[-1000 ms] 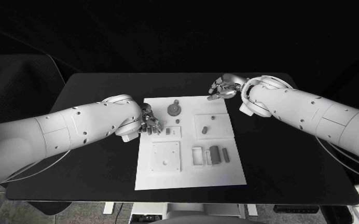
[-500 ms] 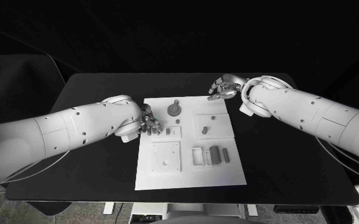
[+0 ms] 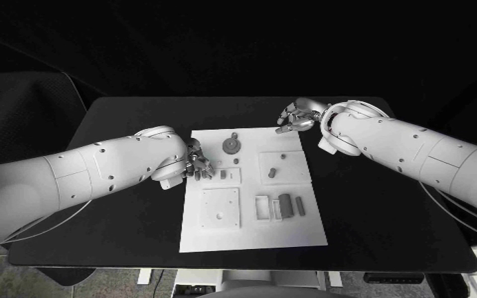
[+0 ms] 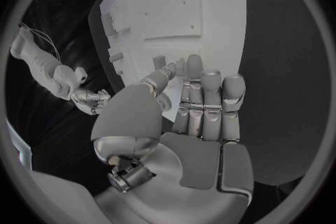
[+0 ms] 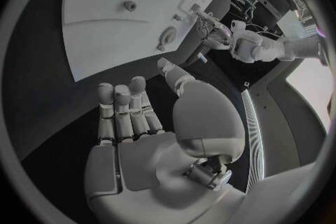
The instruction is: Assemble the parts on the task board
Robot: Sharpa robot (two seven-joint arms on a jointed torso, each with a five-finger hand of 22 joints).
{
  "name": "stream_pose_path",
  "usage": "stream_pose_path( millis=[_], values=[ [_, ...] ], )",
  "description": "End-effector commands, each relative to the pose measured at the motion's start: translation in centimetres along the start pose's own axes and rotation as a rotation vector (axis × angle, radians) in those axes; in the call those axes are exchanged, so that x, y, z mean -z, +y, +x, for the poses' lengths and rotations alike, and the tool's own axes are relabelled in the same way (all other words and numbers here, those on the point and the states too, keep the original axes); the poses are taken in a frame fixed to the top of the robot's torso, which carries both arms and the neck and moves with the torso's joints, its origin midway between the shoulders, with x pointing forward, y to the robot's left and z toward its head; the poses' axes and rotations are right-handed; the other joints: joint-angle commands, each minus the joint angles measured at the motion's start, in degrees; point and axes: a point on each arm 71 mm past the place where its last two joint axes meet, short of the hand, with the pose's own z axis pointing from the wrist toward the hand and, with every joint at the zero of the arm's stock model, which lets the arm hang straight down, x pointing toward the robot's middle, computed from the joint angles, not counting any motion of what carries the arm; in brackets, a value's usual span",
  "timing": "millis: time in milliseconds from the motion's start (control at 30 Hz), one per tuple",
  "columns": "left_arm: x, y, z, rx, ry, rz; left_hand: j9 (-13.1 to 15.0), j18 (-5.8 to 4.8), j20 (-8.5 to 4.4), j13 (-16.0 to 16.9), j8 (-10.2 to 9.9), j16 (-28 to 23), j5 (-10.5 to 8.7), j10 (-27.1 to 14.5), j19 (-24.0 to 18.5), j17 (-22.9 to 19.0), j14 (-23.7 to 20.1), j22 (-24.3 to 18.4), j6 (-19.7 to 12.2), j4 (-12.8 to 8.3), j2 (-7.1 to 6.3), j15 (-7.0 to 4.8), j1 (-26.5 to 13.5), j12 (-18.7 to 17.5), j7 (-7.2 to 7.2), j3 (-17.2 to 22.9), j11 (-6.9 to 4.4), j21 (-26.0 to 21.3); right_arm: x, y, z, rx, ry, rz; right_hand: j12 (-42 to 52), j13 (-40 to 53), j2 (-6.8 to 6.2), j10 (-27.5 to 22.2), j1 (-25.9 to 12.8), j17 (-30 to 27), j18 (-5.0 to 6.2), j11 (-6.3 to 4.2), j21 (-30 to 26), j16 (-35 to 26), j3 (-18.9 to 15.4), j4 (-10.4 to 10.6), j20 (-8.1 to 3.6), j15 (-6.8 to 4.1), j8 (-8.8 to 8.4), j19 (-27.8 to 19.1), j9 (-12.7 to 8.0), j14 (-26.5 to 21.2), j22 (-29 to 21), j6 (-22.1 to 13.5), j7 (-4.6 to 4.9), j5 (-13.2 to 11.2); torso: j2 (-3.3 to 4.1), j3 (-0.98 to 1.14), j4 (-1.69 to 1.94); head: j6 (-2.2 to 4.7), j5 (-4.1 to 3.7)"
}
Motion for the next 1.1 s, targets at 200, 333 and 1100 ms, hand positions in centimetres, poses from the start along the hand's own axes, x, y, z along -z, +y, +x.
stream_pose_path(
  millis=[200,333,1100],
  values=[
    [-0.05,0.21,0.38,-0.022,0.032,-0.003,0.05,2.51,-0.23,-0.12,0.17,0.25,0.22,0.37,-0.05,0.10,0.00,0.09,0.36,-0.21,0.24,-0.26,0.92,0.02,-0.02,0.33,-0.13,0.38,-0.03,0.06,0.15,-0.002,0.017,-0.004,0.05,-0.10,0.11,-0.28,-0.69,-0.09,-0.35,0.04,0.66,-0.01,-0.01,0.43,0.15,-0.09,0.25,-0.34,-0.05,-0.33,-0.06,-0.26,0.15,0.35,0.01,-0.03,-0.03,-0.06,-0.03],
    [-0.05,0.14,0.47,-0.027,0.039,-0.003,0.05,2.52,-0.23,-0.14,0.16,0.26,0.22,0.38,-0.05,0.11,-0.01,0.10,0.36,-0.24,0.24,-0.27,1.01,0.00,-0.03,0.38,-0.14,0.40,-0.02,0.05,0.15,-0.002,0.017,-0.003,0.05,-0.10,0.11,-0.28,-0.70,-0.09,-0.35,0.04,0.66,-0.01,-0.01,0.43,0.15,-0.09,0.25,-0.34,-0.05,-0.33,-0.06,-0.27,0.15,0.35,0.01,-0.01,-0.01,-0.08,-0.10],
    [-0.20,-0.46,0.56,-0.027,0.036,0.006,0.05,2.53,-0.24,-0.17,0.14,0.29,0.22,0.40,-0.07,0.16,-0.04,0.10,0.37,-0.29,0.24,-0.29,1.22,-0.06,-0.03,0.50,-0.14,0.43,0.01,0.02,0.13,-0.002,0.017,-0.004,0.06,-0.12,0.13,-0.28,-0.76,-0.10,-0.35,0.04,0.66,0.00,0.01,0.46,0.15,-0.08,0.25,-0.34,-0.06,-0.34,-0.08,-0.28,0.15,0.35,0.03,0.04,-0.03,-0.06,-0.16]
  ],
)
